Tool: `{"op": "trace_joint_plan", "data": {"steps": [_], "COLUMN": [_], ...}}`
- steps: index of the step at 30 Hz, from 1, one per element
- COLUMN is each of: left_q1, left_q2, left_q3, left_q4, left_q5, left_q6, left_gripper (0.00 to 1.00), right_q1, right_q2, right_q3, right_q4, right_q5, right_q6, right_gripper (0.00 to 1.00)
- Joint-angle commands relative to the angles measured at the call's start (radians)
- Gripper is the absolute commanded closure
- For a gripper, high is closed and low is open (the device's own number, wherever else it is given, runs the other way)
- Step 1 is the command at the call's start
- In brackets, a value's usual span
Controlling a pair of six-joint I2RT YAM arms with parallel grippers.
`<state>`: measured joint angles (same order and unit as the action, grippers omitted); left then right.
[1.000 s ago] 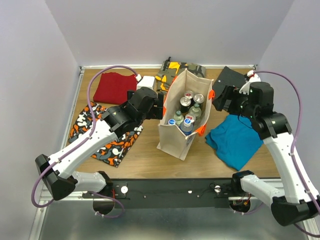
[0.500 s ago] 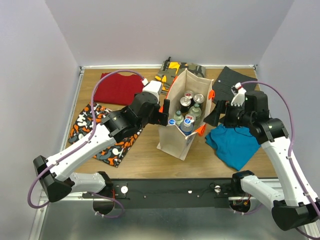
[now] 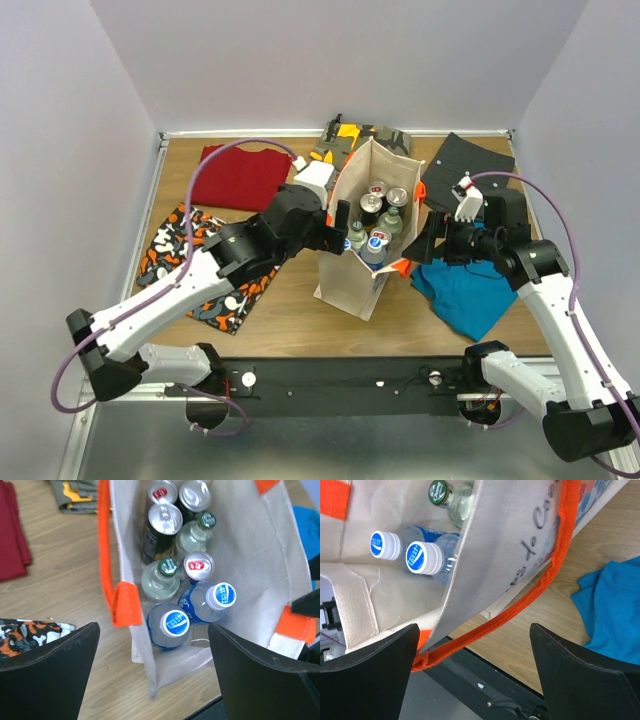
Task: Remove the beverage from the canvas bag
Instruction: Take out the drink from the canvas bag.
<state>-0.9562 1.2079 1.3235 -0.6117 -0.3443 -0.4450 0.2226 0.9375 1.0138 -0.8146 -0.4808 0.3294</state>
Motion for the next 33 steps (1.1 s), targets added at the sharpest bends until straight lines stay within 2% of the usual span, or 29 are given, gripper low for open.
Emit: {"op": "trace_joint_plan", "data": {"steps": [1, 10, 16, 19, 24, 33], "left_q1": [-0.032, -0.093, -0.136, -0.145, -0.162, -0.164], "left_q2": [0.041, 0.048, -0.005, -0.030, -0.076, -0.096], "left_q3": [-0.003, -0.003, -0.082, -0.122, -0.159, -0.138], "left_q4": [0.016, -0.048, -0.105, -0.123, -0.155, -0.195], "left_q5": [0.045, 0.041, 0.044, 0.041, 0.028, -0.041], "left_q6": [0.003, -0.014, -0.034, -0.058, -0.080, -0.077], "left_gripper": [0.01, 0.01, 0.02, 0.07, 0.08, 0.06], "right_q1": [0.001, 0.007, 0.014, 0.018, 0.023, 0.046], "right_q2": [-0.014, -0.017, -0.028, -0.020, -0.022, -0.008], "right_q3": [-0.030, -0.035, -0.061, -0.066, -0.070, -0.076], "right_q4": [-0.072, -0.072, -0.067, -0.067, -0.066, -0.063], "right_q5": [-0.090, -0.134, -0.128, -0.128, -0.116, -0.114], "right_q6": [-0.053, -0.055, -0.049, -0.050, -0.049, -0.053], "right_gripper": [0.00, 0.00, 0.00, 0.00, 0.00, 0.00]}}
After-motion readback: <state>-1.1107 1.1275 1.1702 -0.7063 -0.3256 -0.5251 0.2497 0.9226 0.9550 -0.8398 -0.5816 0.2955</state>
